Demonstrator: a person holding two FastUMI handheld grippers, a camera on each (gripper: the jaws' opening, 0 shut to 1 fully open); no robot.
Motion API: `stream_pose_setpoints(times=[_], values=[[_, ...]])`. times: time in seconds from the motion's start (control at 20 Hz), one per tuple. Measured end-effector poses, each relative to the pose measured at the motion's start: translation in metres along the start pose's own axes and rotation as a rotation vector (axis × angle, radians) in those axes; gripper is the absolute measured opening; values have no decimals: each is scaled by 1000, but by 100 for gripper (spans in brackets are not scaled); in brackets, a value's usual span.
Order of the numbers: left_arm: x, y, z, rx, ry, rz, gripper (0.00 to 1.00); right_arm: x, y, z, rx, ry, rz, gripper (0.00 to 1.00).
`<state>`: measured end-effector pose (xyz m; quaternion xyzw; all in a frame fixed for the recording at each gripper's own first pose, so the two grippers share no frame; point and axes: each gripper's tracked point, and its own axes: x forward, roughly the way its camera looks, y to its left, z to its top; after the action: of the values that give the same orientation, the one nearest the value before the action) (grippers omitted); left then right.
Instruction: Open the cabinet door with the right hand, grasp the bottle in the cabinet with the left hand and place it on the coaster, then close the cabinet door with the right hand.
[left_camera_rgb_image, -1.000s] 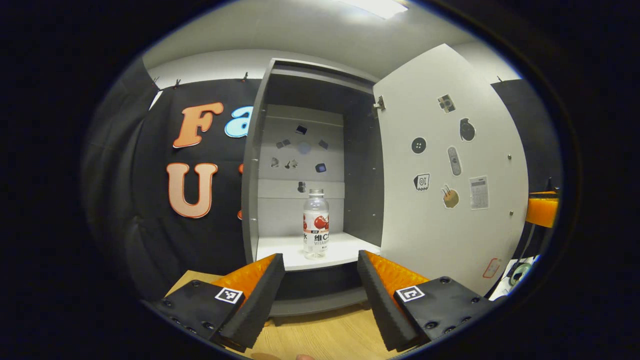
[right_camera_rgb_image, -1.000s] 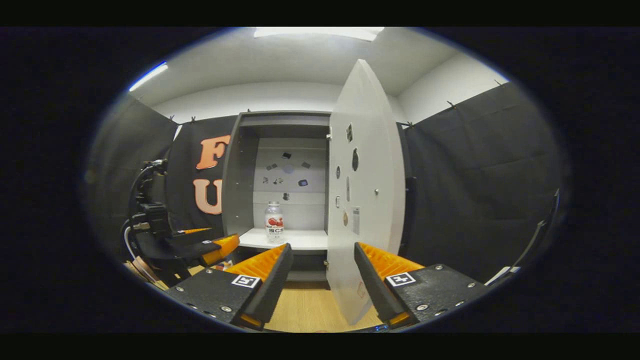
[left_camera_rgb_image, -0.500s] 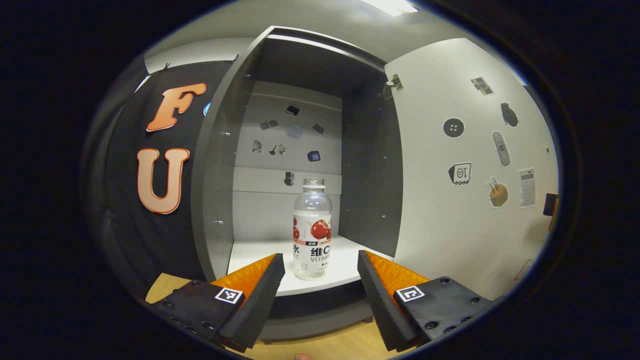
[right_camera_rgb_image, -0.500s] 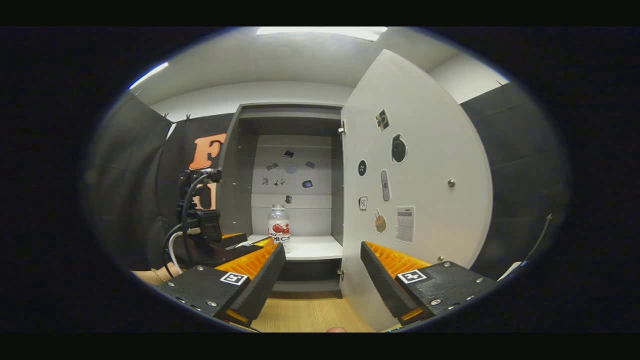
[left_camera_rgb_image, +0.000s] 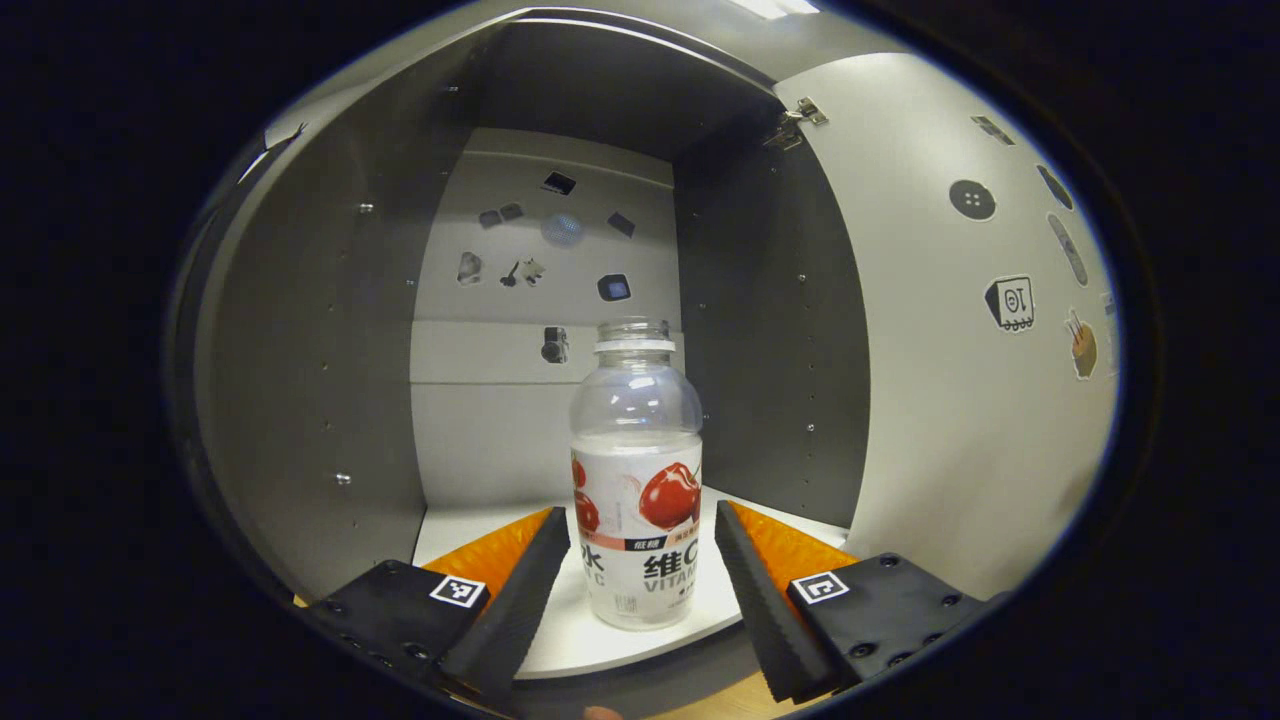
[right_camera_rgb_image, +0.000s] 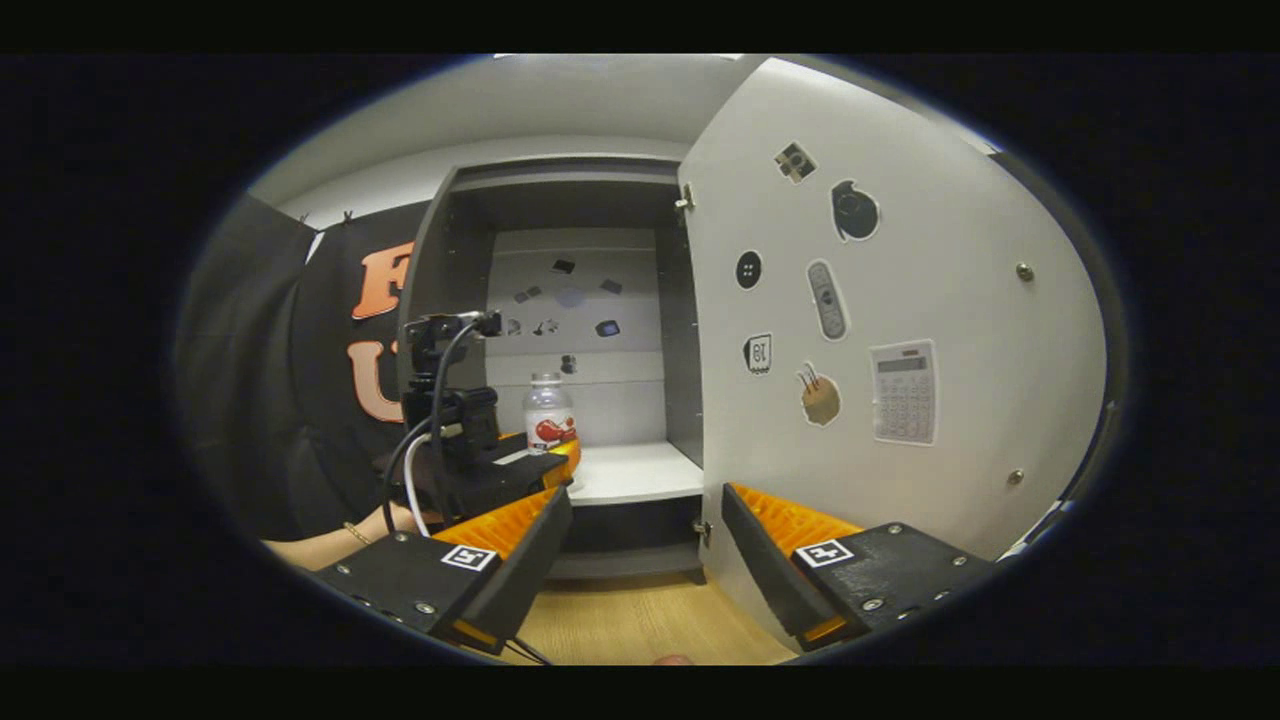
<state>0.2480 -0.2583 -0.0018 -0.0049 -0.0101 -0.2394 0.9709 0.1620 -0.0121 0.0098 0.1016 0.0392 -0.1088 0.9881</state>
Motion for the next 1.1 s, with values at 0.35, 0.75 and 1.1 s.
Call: stream_pose_setpoints(times=[0.35,0.75,1.1], values=[[26,4,-4,-3,-4,-11,94,25,0,-7,0,25,-21,93],[18,6,-4,5,-4,-2,84,24,-4,-9,7,23,-30,93],[-29,-2,20,13,-58,8,84,-4,3,-3,-2,0,32,93]])
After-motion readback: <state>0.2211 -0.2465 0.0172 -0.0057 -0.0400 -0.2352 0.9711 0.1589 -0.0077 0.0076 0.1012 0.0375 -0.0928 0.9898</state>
